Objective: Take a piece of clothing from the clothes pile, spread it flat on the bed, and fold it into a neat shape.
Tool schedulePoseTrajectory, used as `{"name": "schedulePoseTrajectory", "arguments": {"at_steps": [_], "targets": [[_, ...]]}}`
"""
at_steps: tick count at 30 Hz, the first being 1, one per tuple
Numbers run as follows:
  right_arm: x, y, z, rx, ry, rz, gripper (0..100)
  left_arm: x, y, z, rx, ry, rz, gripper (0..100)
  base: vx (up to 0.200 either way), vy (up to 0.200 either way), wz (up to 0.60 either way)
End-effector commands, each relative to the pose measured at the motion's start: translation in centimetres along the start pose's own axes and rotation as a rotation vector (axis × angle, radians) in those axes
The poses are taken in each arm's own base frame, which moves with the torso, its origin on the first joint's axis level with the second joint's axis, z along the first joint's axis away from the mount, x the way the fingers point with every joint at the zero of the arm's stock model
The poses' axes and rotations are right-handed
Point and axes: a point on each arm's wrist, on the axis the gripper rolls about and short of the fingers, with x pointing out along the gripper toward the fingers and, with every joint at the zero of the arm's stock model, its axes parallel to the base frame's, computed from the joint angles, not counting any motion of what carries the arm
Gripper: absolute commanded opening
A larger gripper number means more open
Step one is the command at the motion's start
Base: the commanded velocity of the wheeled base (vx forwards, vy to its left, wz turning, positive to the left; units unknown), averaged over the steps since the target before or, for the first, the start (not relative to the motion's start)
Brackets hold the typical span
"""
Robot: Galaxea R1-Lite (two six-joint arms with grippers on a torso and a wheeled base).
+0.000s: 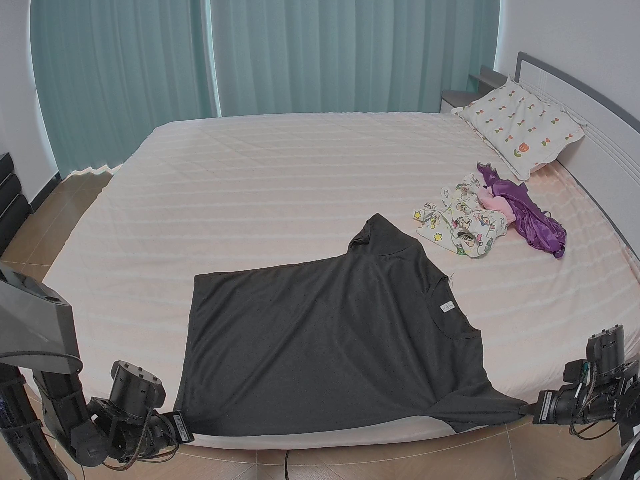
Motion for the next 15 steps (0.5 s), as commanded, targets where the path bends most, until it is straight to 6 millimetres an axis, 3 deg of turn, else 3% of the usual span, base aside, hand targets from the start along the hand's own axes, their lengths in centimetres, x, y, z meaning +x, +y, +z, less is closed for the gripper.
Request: {"name": "schedulePoseTrajectory", "arguments": {"at_steps": [1,7,11,15], "targets": [[-1.1,0.8,1.5,-0.002,-0.114,0.052,0,-1.3,-0.4,1.2,-0.026,-0.084,-0.059,0,0.0,0.0,0.0],[-1.2,1.8,3.7,0.005,-0.191,0.09,0,-0.8,-0.6,3.4,-0.083,-0.157,-0.068,0,0.0,0.0,0.0],[-1.1,2.3,4.9,0.001,-0.216,0.102,0,-0.7,-0.7,3.9,-0.092,-0.168,-0.07,0,0.0,0.0,0.0],[-0.1,2.8,6.5,-0.002,-0.227,0.107,0,-0.2,-1.5,5.1,-0.099,-0.182,-0.079,0,0.0,0.0,0.0]]}}
